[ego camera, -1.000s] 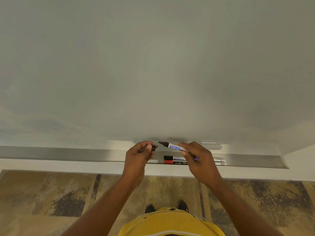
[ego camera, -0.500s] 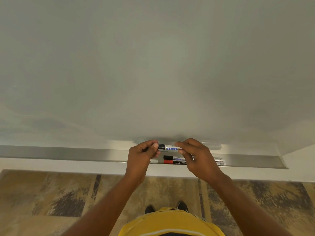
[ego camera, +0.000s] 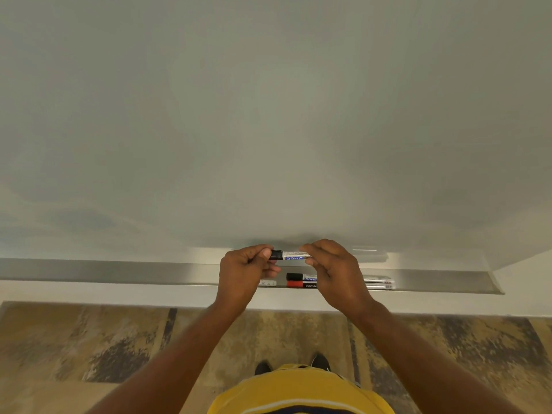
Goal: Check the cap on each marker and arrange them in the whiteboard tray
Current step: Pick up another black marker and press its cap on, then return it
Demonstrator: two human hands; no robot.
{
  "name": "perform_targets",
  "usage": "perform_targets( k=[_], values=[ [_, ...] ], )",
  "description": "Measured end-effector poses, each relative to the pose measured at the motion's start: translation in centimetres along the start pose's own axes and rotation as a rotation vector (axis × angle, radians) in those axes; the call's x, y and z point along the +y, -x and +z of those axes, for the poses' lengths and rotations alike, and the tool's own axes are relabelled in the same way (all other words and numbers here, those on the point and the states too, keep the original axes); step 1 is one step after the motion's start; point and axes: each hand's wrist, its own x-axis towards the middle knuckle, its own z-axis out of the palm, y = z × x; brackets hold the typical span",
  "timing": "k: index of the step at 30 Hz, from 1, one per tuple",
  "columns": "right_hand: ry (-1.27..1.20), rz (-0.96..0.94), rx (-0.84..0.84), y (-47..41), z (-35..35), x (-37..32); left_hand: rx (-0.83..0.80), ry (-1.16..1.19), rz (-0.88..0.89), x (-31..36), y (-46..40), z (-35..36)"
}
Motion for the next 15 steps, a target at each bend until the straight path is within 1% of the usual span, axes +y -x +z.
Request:
perform_targets(
  k=[2, 4, 6, 8, 11, 15],
  values=[
    [-0.002, 0.005, 0.007, 0.0, 0.3, 0.2, -0.024, -0.011, 0.003, 0.2, -0.3, -0.3],
    [-0.029, 0.031, 0.001, 0.0, 0.9, 0.4, -0.083, -0.067, 0.003, 0.2, -1.1, -1.0],
    [-0.033, 0.068, -0.015, -0.2, 1.9, 0.7, -0.144, -0.210, 0.017, -0.3, -2.4, -1.9],
    [0.009, 0.073, -0.050, -0.4, 3.2, 1.1, -0.172, -0.391, 0.048, -1.1, -3.3, -2.9],
    [0.133, 0.044, -0.137, -0.5, 5.1, 1.6, -0.122, -0.512, 0.070, -2.6, -3.9, -3.7],
    [0.248, 0.072, -0.273, -0.4, 7.7, 1.8, -0.050, -0.620, 0.067, -4.7, -4.3, -4.6]
  ],
)
